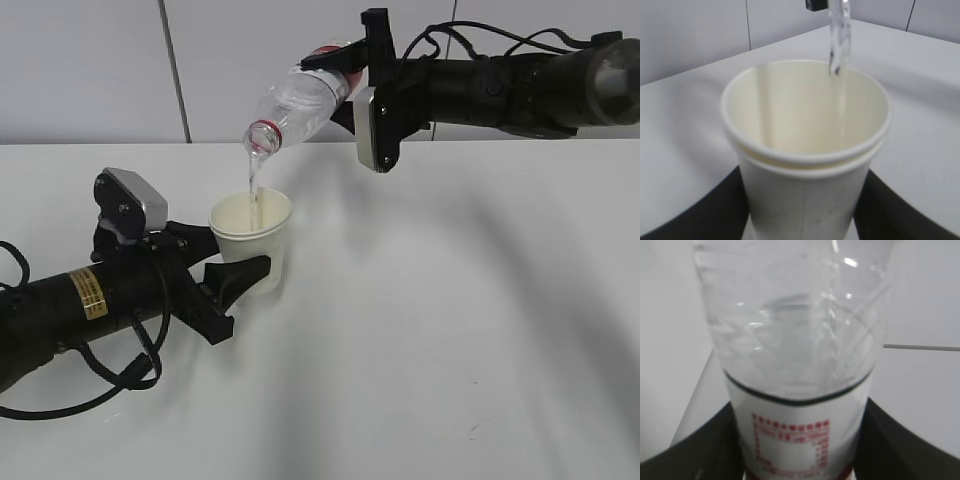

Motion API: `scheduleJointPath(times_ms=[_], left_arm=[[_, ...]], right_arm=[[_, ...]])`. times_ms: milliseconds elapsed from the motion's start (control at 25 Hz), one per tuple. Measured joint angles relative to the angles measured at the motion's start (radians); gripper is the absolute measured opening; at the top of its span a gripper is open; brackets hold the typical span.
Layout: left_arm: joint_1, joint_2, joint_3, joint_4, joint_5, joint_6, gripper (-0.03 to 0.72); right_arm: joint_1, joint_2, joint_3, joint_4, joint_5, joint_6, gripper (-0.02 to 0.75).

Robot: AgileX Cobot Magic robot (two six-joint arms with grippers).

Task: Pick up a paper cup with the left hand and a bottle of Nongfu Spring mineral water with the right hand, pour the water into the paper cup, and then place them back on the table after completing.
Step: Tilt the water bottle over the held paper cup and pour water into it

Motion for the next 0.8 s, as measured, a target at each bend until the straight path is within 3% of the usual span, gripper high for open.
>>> scheduleJointPath(times_ms=[800], left_arm=[[0.000, 0.000, 0.000, 0.023, 0.004, -0.001, 0.389]], right_arm=[[0.000, 0.000, 0.000, 0.054, 0.001, -0.039, 0.405]])
